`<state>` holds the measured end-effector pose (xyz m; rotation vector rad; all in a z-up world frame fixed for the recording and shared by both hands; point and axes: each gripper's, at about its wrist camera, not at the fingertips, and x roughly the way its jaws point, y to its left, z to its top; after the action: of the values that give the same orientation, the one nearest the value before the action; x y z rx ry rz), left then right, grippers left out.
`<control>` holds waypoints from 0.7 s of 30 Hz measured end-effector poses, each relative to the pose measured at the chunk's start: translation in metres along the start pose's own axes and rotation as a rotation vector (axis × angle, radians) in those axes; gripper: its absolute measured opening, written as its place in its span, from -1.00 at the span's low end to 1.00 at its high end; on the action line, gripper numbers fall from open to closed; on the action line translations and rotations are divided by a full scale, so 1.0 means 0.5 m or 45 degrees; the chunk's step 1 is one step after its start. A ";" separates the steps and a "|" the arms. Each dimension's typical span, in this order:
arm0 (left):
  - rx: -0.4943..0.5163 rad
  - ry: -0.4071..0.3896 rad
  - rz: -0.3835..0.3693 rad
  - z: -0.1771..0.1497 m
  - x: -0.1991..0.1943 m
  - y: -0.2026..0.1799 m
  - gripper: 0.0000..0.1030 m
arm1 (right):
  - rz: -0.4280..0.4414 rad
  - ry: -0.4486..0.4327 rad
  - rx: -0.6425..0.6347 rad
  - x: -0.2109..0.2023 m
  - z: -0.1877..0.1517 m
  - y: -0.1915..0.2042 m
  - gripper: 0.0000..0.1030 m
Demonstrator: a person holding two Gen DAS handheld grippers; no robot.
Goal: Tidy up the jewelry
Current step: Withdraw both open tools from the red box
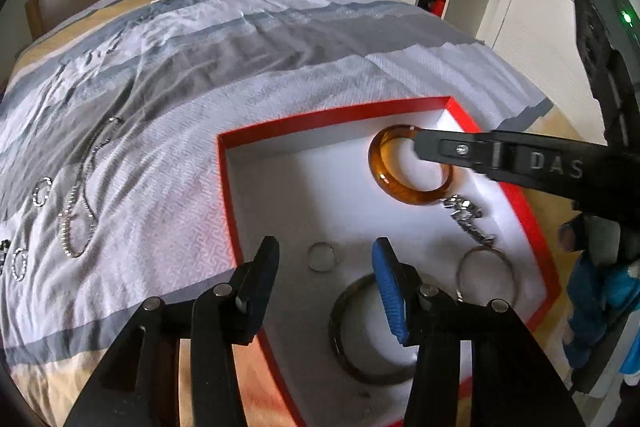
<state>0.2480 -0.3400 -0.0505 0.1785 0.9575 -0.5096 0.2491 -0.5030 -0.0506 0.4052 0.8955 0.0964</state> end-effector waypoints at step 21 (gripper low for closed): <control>-0.028 -0.228 0.135 -0.166 -0.441 0.015 0.11 | 0.028 -0.212 -0.124 -0.362 -0.152 0.198 -0.32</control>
<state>0.0874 -0.2291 0.0818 0.1600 0.7740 -0.4104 0.0853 -0.4338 0.0788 0.3269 0.7193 0.1241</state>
